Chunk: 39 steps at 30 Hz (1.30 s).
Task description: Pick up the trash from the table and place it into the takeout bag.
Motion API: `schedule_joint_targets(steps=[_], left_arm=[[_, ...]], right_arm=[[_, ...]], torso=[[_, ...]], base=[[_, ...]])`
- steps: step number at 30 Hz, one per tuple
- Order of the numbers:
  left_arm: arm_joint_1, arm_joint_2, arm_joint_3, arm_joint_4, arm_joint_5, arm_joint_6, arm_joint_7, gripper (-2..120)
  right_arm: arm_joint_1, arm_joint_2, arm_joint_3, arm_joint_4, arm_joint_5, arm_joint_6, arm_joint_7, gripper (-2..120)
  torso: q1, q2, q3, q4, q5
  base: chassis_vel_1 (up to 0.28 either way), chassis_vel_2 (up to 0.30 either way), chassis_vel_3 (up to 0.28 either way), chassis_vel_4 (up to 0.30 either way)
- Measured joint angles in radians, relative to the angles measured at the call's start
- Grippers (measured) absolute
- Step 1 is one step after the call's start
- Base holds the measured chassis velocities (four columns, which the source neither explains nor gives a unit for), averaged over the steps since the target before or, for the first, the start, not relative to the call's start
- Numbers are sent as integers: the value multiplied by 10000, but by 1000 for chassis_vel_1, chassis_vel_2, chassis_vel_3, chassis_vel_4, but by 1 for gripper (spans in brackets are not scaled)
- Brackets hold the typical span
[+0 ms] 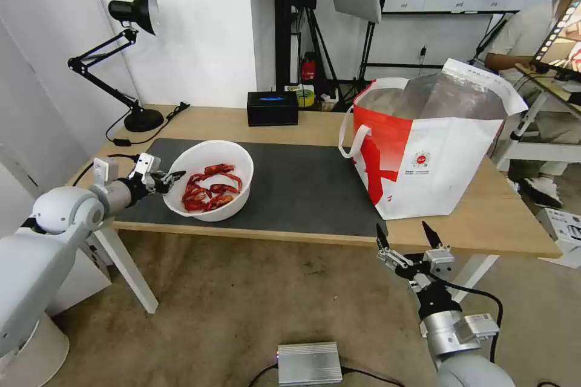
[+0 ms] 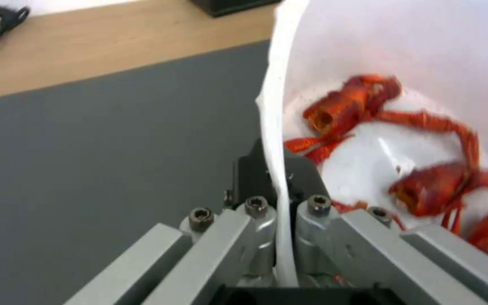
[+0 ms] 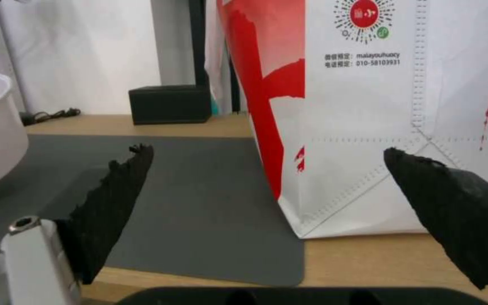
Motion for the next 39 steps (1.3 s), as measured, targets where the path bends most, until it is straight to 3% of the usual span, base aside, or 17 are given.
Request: schedule_joint_targets(steps=[26,39], left_arm=[[-109,-1,120,-1690,-1413,616,-42,0],[-1213,77,1263,-2633,-1947,1067,192,0]], right_arm=[[-1,0,0,0,0,0,0,100],[0,1,0,0,0,0,0,100]], torso=[[0,2,0,1,1],[0,2,0,0,0]], base=[[0,0,0,0],[0,0,0,0]])
